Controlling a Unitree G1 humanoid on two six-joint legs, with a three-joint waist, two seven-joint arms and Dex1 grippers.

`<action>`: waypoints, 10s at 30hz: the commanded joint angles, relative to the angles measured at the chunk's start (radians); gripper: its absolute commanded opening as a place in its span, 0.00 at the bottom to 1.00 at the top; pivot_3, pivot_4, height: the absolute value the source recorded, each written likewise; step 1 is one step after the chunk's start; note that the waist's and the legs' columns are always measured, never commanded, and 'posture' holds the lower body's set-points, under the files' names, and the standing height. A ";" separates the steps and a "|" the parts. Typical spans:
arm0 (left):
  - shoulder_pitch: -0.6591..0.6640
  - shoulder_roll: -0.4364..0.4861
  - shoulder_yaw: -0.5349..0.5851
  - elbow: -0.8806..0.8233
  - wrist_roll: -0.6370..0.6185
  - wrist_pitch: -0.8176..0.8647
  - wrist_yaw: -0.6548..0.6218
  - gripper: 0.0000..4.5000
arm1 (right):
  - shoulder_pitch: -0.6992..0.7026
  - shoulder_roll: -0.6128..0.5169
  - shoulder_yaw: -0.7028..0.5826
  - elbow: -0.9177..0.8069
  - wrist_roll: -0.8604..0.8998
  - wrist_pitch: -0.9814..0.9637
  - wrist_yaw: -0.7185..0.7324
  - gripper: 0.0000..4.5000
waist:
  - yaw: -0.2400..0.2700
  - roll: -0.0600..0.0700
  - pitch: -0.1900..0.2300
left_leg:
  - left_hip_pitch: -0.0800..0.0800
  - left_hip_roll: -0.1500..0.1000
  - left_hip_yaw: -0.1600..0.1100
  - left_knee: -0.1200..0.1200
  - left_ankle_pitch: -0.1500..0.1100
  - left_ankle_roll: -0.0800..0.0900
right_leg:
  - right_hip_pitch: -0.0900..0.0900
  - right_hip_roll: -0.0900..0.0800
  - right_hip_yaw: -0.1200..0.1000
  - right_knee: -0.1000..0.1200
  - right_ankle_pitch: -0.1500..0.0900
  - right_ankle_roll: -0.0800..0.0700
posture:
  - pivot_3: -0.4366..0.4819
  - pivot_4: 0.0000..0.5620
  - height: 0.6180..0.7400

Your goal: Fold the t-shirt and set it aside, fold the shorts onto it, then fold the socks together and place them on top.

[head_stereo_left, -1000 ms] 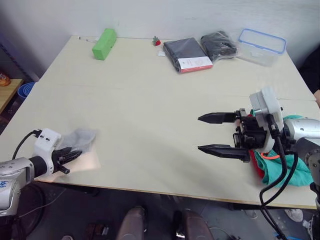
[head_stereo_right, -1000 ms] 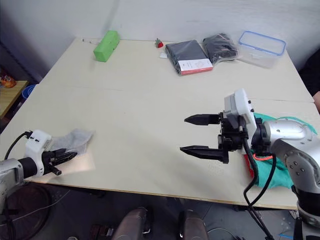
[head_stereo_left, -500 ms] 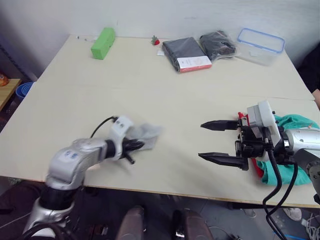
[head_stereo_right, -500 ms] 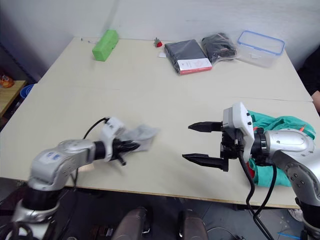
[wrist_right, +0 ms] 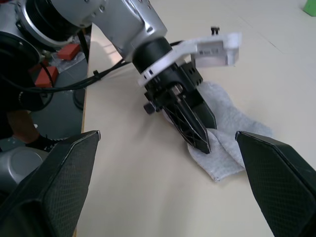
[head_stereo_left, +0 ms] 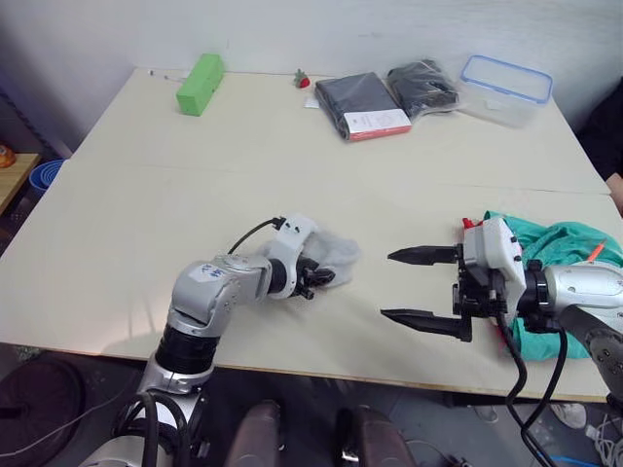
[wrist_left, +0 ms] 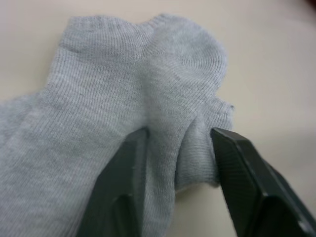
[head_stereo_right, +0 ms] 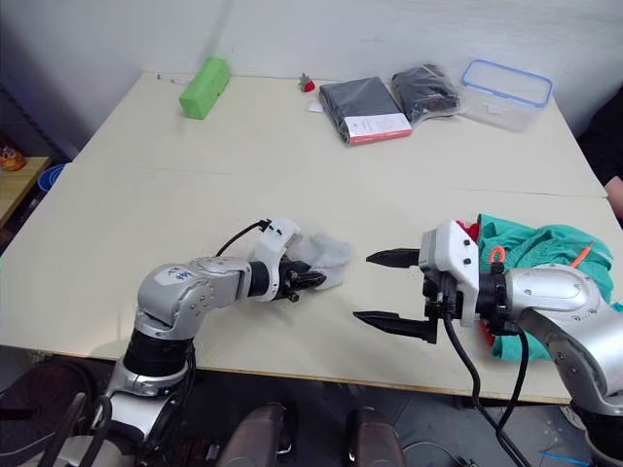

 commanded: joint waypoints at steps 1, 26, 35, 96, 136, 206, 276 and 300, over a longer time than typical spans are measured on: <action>-0.004 0.094 0.066 -0.131 -0.071 0.030 -0.077 0.74 | 0.013 -0.004 0.036 -0.017 -0.081 -0.069 -0.005 1.00 | -0.002 0.000 0.000 | 0.000 0.000 0.000 0.000 0.000 -0.001 | 0.000 0.000 0.000 0.000 0.000 0.000 | 0.48 0.27 1.00; -0.150 0.462 -0.104 0.613 0.214 -0.794 -0.662 1.00 | -0.122 0.265 0.471 0.287 -0.679 -0.390 -0.142 0.56 | -0.011 -0.003 0.001 | -0.002 0.001 0.005 0.003 0.002 -0.002 | -0.006 0.001 0.003 0.006 0.000 -0.001 | 0.48 0.27 1.00; -0.216 0.395 -0.129 0.740 0.301 -0.859 -0.679 1.00 | -0.148 0.336 0.493 0.374 -0.762 -0.433 -0.180 0.56 | -0.027 -0.003 0.001 | -0.002 0.002 0.005 0.006 0.002 -0.002 | -0.007 0.001 0.004 0.011 0.000 -0.001 | 0.48 0.27 1.00; 0.434 0.572 0.219 -0.219 -0.160 -0.129 -0.638 0.94 | -0.339 0.174 0.295 0.349 -0.214 0.271 -0.034 0.98 | -0.048 -0.003 0.001 | 0.000 0.004 0.004 0.010 -0.007 0.007 | -0.004 -0.001 0.006 0.011 -0.001 -0.003 | 0.48 0.27 1.00; 0.391 0.458 0.292 -0.294 -0.496 0.072 -0.413 0.00 | -0.403 0.390 0.130 0.341 -0.060 0.576 -0.218 0.01 | -0.049 -0.003 0.000 | 0.000 0.002 0.005 0.006 -0.006 0.004 | -0.005 -0.001 0.006 0.010 -0.001 -0.002 | 0.48 0.27 1.00; 0.244 0.559 -0.136 0.050 0.196 -0.663 -0.601 0.01 | -0.211 0.234 0.396 0.303 -0.524 -0.102 -0.184 0.00 | -0.051 -0.005 -0.003 | 0.006 0.004 0.012 0.008 -0.009 0.009 | -0.003 0.000 0.012 0.012 -0.001 -0.002 | 0.48 0.27 1.00; 0.482 0.254 0.659 -0.178 -0.277 0.171 -0.262 0.97 | -0.289 0.356 0.588 0.568 -0.793 -0.414 -0.001 0.00 | -0.050 -0.014 -0.013 | 0.016 0.007 0.014 -0.002 -0.009 0.002 | 0.002 0.003 0.014 0.010 -0.003 -0.006 | 0.48 0.27 1.00; 0.362 0.018 0.578 -0.087 -0.291 0.254 -0.066 0.39 | -0.277 0.351 0.569 0.521 -0.792 -0.381 -0.010 0.00 | -0.026 -0.010 -0.017 | 0.019 0.006 0.014 -0.002 -0.013 -0.006 | 0.007 0.002 0.014 0.004 -0.002 -0.005 | 0.48 0.27 1.00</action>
